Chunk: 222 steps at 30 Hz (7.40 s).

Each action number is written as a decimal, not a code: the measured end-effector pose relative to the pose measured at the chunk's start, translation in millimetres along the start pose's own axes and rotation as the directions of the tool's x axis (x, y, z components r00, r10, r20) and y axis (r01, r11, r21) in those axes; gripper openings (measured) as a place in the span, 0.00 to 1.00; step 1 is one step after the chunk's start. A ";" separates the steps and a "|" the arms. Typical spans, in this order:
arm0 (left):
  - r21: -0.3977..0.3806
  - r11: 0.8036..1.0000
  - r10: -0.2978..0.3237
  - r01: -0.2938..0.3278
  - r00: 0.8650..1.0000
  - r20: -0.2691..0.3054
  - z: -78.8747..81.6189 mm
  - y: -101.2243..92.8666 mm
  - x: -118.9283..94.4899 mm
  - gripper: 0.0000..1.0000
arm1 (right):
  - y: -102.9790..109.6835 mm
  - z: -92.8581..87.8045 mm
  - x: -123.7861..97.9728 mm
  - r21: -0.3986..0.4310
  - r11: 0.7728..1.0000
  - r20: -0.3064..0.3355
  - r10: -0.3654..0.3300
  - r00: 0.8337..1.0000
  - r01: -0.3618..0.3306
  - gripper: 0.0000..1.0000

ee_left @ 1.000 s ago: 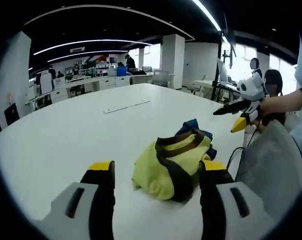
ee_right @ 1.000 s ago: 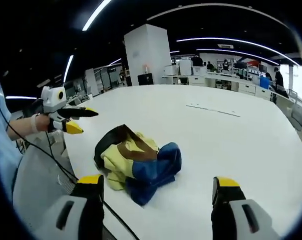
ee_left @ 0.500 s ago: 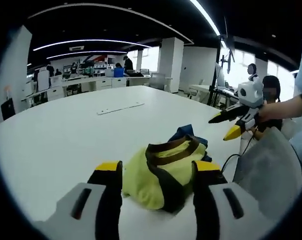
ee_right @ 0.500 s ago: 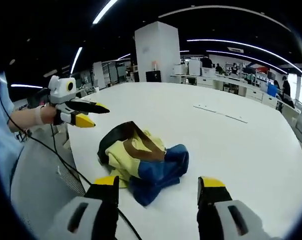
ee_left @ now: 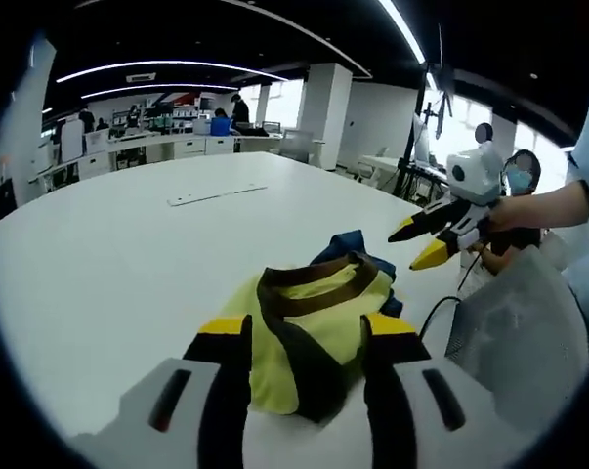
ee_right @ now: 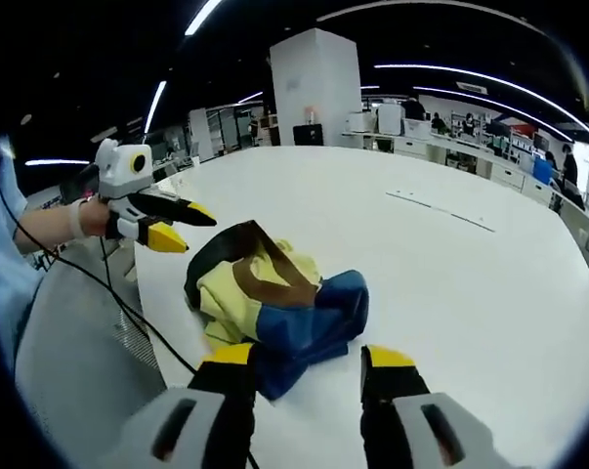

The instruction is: Fold the garment on the visible template until the final outline fits inside the template.

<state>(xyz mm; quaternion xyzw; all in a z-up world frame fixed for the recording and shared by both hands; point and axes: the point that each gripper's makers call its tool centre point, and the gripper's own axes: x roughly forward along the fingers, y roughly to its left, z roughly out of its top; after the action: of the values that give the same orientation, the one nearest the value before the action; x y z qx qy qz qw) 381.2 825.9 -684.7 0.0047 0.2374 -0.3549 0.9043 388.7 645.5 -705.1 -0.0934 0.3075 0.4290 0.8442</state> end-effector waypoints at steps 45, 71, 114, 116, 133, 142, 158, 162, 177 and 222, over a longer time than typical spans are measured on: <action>-0.167 0.986 0.015 -0.024 0.999 -0.052 -16.4 5.8 6.0 0.00 | 10.6 5.9 9.7 0.026 0.999 0.072 0.027 0.997 -0.029 0.00; -0.034 0.993 0.121 -0.116 0.970 0.209 125.2 34.2 -67.7 0.00 | 8.4 124.7 -87.5 -0.106 0.982 0.349 -0.107 0.931 0.153 0.00; -0.128 0.991 0.046 -0.027 0.988 0.145 171.1 137.5 28.1 0.00 | -84.4 210.0 -34.5 -0.052 0.986 0.405 -0.126 0.905 0.160 0.00; -0.148 0.989 0.040 -0.023 0.992 0.118 164.0 148.5 46.3 0.00 | -101.9 202.0 -15.8 -0.029 0.987 0.371 -0.138 0.918 0.160 0.00; -0.270 0.955 0.076 -0.124 0.981 -0.181 75.4 230.0 180.2 0.00 | -220.1 108.9 139.1 0.189 0.955 -0.055 -0.222 0.973 0.229 0.00; -0.317 0.936 0.078 -0.155 0.966 -0.245 56.7 237.1 196.8 0.00 | -234.6 84.9 159.4 0.237 0.937 -0.137 -0.230 0.964 0.257 0.00; -0.198 0.973 0.074 -0.121 0.970 -0.232 56.8 224.6 189.8 0.00 | -230.2 86.8 159.6 0.184 0.960 -0.118 -0.193 0.974 0.213 0.00; -0.161 0.981 0.078 -0.112 0.976 -0.206 63.5 223.1 185.1 0.24 | -224.4 90.5 155.6 0.180 0.966 -0.093 -0.169 0.981 0.184 0.26; -0.123 0.992 -0.034 0.016 0.988 -0.149 85.9 212.2 162.6 0.85 | -190.4 91.0 139.9 0.113 0.989 -0.069 -0.084 0.994 0.091 1.00; -0.116 0.993 -0.036 0.037 0.999 0.010 84.5 96.9 9.2 0.83 | -114.9 68.0 9.2 0.192 0.971 0.021 -0.151 0.988 0.144 0.88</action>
<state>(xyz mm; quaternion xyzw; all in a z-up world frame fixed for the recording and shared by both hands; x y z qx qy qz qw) 485.5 877.5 -629.2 -0.0538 0.2540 -0.3569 0.8973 512.5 609.7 -668.9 -0.0275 0.3240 0.3354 0.8842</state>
